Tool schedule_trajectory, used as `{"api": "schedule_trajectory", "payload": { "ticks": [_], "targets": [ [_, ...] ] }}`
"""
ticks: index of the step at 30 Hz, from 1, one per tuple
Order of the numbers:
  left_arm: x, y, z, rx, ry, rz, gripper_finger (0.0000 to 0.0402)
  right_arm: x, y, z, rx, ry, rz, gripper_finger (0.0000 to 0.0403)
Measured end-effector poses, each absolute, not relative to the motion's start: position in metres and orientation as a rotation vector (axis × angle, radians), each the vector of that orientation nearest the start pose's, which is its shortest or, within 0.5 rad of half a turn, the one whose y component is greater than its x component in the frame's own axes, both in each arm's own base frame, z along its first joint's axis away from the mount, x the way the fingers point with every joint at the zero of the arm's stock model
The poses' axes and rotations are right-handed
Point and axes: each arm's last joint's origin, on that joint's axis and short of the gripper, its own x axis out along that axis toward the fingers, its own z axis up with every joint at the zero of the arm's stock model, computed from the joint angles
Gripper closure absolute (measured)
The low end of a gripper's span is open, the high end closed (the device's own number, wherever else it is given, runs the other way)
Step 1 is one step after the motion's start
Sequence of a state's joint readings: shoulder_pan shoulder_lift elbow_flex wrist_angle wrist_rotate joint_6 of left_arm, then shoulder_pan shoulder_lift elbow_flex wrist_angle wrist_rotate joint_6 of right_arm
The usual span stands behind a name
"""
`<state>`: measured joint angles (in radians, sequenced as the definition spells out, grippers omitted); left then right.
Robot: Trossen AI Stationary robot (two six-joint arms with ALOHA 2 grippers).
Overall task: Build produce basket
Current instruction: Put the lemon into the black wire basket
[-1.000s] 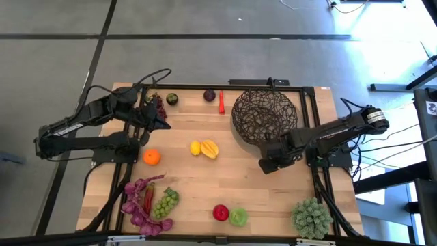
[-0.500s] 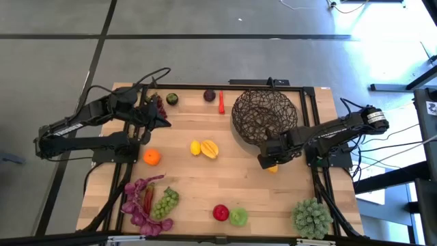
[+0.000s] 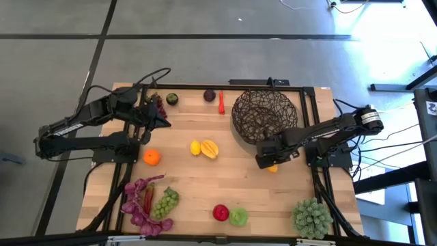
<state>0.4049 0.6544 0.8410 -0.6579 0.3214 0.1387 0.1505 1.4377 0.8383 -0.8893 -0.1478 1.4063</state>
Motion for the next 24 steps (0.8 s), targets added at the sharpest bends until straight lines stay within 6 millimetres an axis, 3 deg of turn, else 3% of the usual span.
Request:
{"api": "schedule_trajectory", "payload": {
  "ticks": [20,24],
  "targets": [
    [0.118,0.041,0.325,-0.031,0.445,0.050,0.0401,0.236,0.040,0.159,1.083,1.444,-0.886,0.0198],
    [0.118,0.041,0.325,-0.031,0.445,0.050,0.0401,0.236,0.040,0.160,1.083,1.441,-0.884,0.0212]
  ]
}}
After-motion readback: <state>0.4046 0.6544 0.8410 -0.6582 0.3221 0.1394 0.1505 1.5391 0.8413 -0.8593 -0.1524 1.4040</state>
